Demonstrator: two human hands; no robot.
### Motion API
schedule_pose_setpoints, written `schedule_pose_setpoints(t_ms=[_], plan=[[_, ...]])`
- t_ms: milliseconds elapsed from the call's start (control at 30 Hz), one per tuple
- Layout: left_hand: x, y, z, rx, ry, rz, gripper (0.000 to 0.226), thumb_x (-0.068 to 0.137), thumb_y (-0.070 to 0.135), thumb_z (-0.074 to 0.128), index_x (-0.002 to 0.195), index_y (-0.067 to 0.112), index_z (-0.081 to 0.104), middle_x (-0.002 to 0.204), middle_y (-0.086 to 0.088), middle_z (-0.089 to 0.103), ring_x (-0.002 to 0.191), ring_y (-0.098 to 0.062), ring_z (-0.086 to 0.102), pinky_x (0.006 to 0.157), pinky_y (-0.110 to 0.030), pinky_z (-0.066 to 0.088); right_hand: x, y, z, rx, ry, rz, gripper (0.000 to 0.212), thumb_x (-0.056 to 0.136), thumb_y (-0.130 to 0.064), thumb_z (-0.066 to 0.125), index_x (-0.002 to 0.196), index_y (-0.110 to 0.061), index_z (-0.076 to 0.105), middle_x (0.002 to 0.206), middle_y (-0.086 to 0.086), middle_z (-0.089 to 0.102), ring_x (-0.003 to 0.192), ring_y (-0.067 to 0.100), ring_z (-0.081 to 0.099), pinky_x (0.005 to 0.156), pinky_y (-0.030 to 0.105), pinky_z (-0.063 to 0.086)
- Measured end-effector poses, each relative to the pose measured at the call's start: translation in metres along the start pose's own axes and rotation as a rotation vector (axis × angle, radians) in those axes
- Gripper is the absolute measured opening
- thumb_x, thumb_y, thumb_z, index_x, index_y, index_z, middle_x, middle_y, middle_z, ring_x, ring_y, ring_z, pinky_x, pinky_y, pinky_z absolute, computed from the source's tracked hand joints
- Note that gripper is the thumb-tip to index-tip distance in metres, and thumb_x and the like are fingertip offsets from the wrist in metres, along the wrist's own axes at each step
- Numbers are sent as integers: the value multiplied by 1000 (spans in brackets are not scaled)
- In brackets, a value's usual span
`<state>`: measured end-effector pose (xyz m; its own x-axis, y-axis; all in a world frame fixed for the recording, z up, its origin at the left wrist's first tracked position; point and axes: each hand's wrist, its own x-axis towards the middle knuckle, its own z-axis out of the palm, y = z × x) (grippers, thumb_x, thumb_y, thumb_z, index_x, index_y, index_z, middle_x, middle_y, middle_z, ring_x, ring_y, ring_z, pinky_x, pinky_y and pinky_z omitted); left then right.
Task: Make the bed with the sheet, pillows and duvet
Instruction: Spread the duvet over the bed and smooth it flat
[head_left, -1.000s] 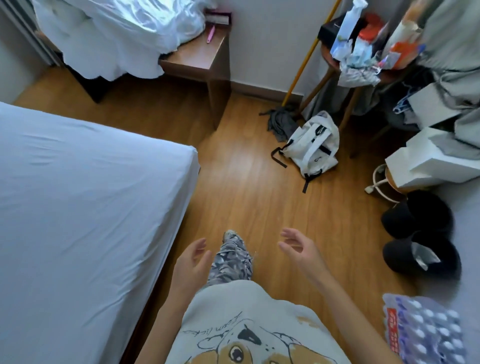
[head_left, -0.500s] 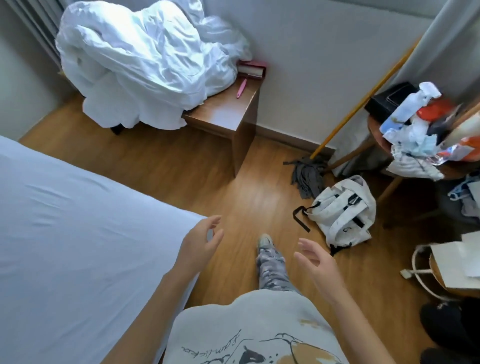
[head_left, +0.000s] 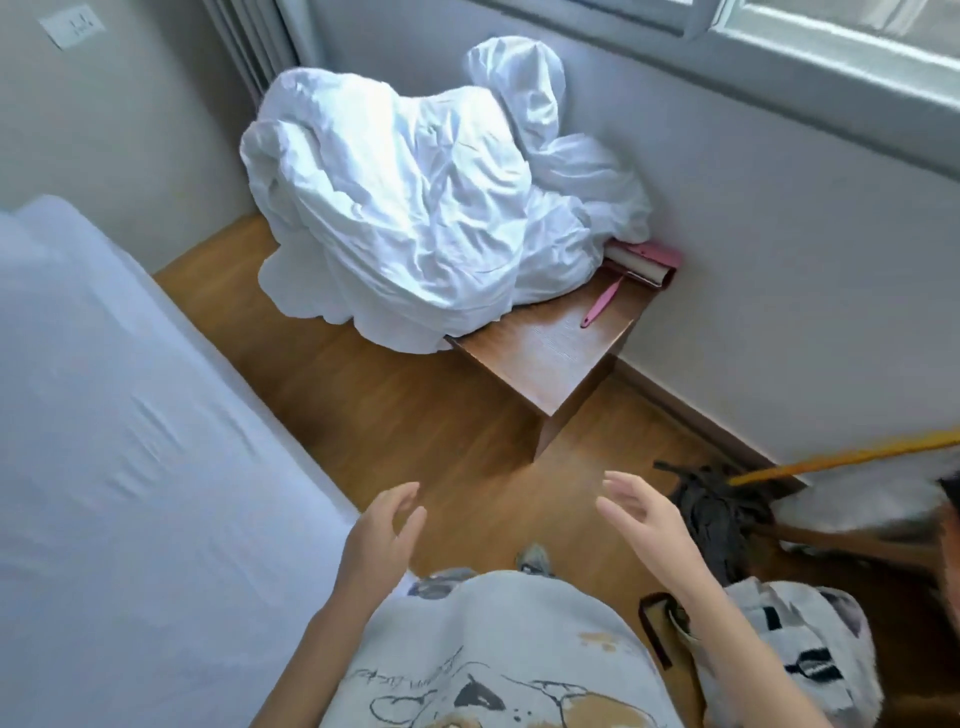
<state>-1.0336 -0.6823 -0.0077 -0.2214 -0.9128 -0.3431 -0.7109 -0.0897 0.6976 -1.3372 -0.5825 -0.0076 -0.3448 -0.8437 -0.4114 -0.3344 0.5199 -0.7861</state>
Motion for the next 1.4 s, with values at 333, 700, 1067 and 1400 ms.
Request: schedule_pose_setpoints(t_ms=[333, 700, 1067, 1400], plan=[[135, 33, -15, 52, 25, -74, 35, 97, 27, 54, 132, 23, 54, 134, 5, 55, 115, -9, 52, 91, -20, 43, 149, -84, 10, -16, -49, -47, 32, 92, -36, 60, 122, -34, 51, 122, -13, 56, 110, 4, 54, 94, 20, 45], [364, 34, -152, 197, -69, 118, 39, 97, 28, 55, 135, 23, 51, 135, 5, 53, 123, -14, 50, 98, -29, 44, 309, -191, 85, 12, 154, 66, 38, 91, -36, 61, 128, -28, 55, 117, -17, 57, 110, 3, 54, 93, 24, 45], [533, 147, -153, 413, -306, 723, 48, 92, 22, 62, 139, 19, 51, 152, -6, 36, 139, -23, 32, 107, -37, 38, 401, -250, 111, -27, 301, 142, 45, 93, -37, 59, 135, -25, 49, 137, -12, 49, 129, 7, 41, 100, 22, 35], [634, 209, -41, 1054, -462, 625, 75, 91, 64, 42, 153, 37, 9, 161, -13, -12, 147, -36, -12, 116, -55, 3, 558, -182, -71, -121, 714, 345, 54, 91, -24, 63, 137, -4, 44, 138, 15, 48, 129, 30, 40, 99, 38, 37]])
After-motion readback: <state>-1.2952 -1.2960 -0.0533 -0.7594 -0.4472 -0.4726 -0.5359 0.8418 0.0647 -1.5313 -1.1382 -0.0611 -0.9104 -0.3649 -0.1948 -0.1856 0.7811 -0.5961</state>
